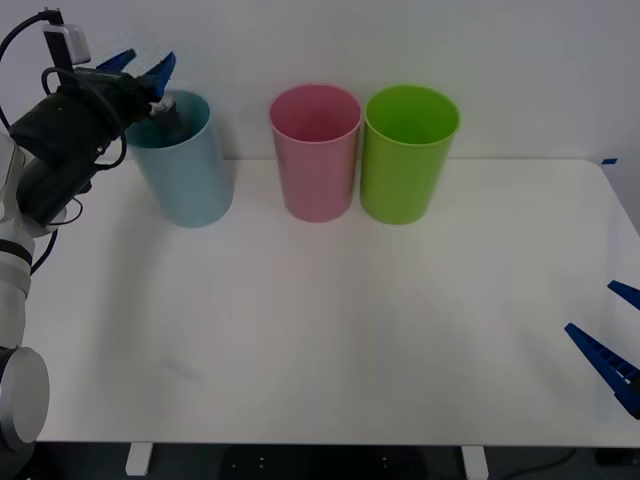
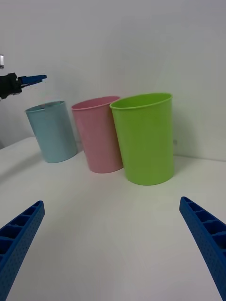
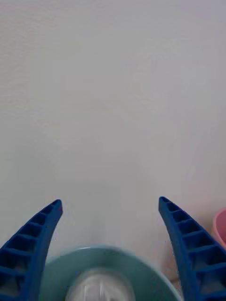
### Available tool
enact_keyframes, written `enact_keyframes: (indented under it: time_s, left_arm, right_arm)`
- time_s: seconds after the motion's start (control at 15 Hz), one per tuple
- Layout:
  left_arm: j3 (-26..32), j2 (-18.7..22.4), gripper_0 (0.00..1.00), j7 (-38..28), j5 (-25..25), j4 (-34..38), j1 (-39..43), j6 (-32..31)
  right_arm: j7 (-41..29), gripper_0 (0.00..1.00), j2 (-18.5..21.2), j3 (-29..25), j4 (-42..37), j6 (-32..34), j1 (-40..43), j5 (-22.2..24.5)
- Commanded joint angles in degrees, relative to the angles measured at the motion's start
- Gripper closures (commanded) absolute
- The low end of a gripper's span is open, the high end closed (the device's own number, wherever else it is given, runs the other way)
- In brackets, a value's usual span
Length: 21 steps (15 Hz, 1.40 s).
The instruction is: Grasp the object on the table and drop it into the matching bin: aluminum can to the light blue bin, PET bottle to the pink bin.
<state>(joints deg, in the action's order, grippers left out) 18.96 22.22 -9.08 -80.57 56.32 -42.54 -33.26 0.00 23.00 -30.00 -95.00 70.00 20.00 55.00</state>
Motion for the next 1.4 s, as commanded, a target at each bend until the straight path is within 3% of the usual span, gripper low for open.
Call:
enact_keyframes:
  time_s: [0.07, 0.47, 0.73, 1.4]
  left_arm:
    - [-0.2, -0.1, 0.0, 0.0, 0.3, 0.0, 0.1, -0.1]
    - [-2.3, 1.2, 0.0, 0.3, 7.4, 0.3, 2.2, -1.9]
    - [-6.0, 3.8, 0.0, 0.5, 16.2, 3.4, 6.2, -3.4]
    - [-6.4, 6.5, 0.0, 0.9, 25.2, 20.0, 24.0, -10.2]
  right_arm:
    - [0.0, 0.0, 0.0, 0.0, 0.0, 0.0, 0.0, 0.0]
    - [0.0, 0.0, 0.0, 0.0, 0.0, 0.0, 0.0, 0.0]
    - [0.0, 0.0, 0.0, 0.0, 0.0, 0.0, 0.0, 0.0]
    - [0.0, 0.0, 0.0, 0.0, 0.0, 0.0, 0.0, 0.0]
